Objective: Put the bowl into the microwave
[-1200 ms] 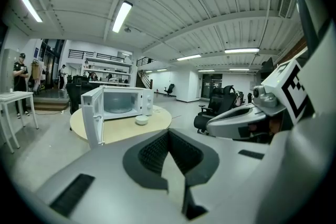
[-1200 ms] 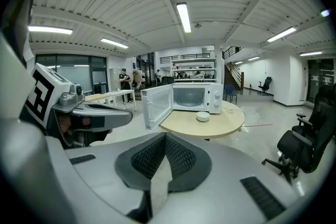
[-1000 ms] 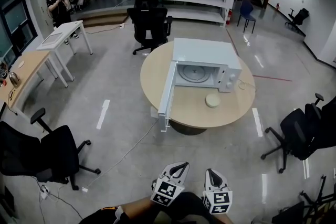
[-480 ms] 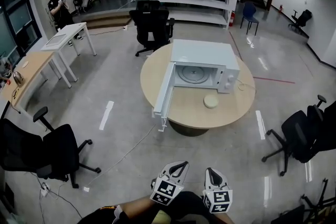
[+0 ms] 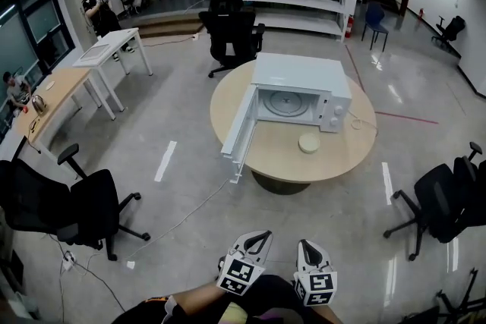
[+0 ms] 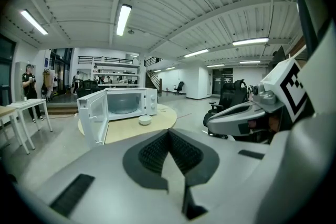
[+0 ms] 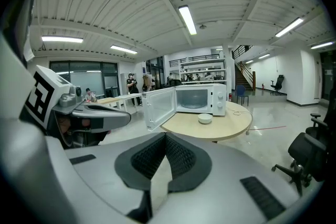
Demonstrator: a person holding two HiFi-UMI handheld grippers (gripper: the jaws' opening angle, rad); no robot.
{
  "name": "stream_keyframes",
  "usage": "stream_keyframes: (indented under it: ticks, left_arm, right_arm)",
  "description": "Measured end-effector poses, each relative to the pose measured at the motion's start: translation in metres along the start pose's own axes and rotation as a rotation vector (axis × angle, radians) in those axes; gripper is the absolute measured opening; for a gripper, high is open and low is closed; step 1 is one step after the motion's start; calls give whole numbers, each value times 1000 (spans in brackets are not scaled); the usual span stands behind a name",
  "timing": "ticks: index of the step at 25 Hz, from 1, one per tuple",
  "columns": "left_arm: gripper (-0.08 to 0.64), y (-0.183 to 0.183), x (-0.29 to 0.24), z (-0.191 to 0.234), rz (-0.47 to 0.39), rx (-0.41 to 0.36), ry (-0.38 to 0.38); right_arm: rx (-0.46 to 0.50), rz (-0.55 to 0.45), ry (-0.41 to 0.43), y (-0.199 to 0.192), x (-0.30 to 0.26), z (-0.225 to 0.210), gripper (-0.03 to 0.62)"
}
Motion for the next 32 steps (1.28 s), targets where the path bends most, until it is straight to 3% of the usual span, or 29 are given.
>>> stream_keyframes:
  ticks: [10,24,32]
  left_arm:
    - [48,-1,-6,-27,40,13,95]
    - [48,-7,-11,-37,84,27,149]
    - [48,-1,-39,-29,67,20,105]
  right_arm:
    - [11,8,79,-7,9,-30,17]
    - [-20,24,128,-11,3,-45,15]
    - [-12,36,83,-1,-7,-58,16]
Point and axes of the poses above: the fingertips, and each gripper's own axes: x backward along the fingers, z to its left, y out of its top, the point moved 5 cm from there along x, backward along the fingers, and after that the axes turned 13 degrees about -x, right-handed, at the moved point
